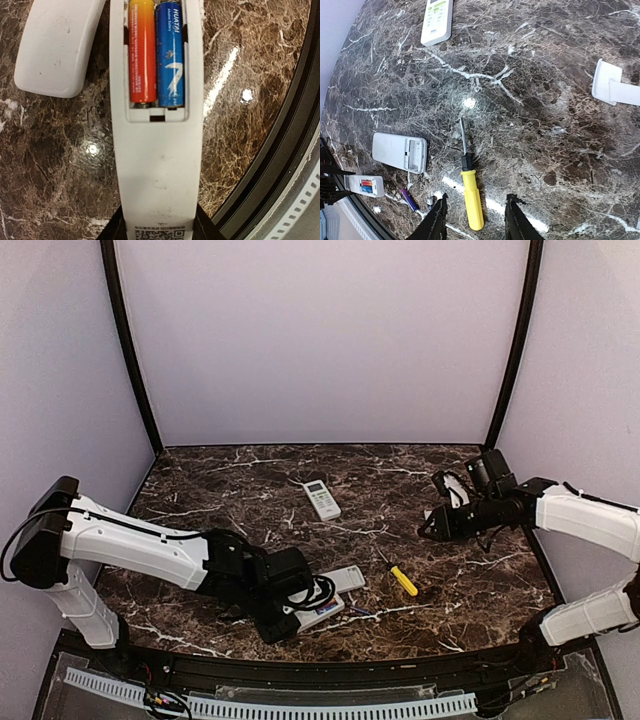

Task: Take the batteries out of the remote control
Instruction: Place the remote control without the battery cover at the center of the board.

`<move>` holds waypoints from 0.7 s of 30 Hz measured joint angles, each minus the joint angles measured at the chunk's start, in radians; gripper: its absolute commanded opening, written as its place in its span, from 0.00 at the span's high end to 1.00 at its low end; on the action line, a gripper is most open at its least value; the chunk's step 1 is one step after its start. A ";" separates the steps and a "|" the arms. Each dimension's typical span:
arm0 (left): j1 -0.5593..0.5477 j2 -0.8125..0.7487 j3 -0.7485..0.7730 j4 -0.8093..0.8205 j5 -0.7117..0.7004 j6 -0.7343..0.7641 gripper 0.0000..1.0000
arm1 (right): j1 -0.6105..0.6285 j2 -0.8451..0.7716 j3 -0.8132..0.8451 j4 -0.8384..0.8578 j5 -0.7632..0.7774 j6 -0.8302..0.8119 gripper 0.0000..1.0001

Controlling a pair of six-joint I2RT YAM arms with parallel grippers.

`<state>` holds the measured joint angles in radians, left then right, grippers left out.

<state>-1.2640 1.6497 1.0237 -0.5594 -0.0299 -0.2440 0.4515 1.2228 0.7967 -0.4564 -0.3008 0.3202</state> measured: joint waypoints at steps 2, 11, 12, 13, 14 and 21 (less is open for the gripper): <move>-0.004 0.014 0.000 0.000 0.009 -0.007 0.73 | 0.022 0.015 -0.001 0.005 0.003 0.006 0.62; -0.009 0.059 0.000 -0.001 0.014 -0.021 0.66 | 0.129 0.099 -0.001 0.008 0.043 0.029 0.59; -0.009 0.064 0.000 -0.001 0.015 -0.022 0.65 | 0.138 0.103 -0.001 0.008 0.050 0.033 0.58; -0.009 0.066 0.000 -0.001 0.015 -0.022 0.63 | 0.146 0.105 -0.003 0.008 0.054 0.037 0.58; -0.009 0.069 0.000 -0.001 0.015 -0.022 0.63 | 0.153 0.105 -0.005 0.008 0.060 0.042 0.58; -0.009 0.071 0.000 0.001 0.016 -0.026 0.51 | 0.204 0.114 -0.047 0.016 0.076 0.086 0.57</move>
<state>-1.2728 1.7210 1.0237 -0.5587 -0.0135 -0.2695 0.6556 1.3373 0.7494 -0.4404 -0.2245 0.4061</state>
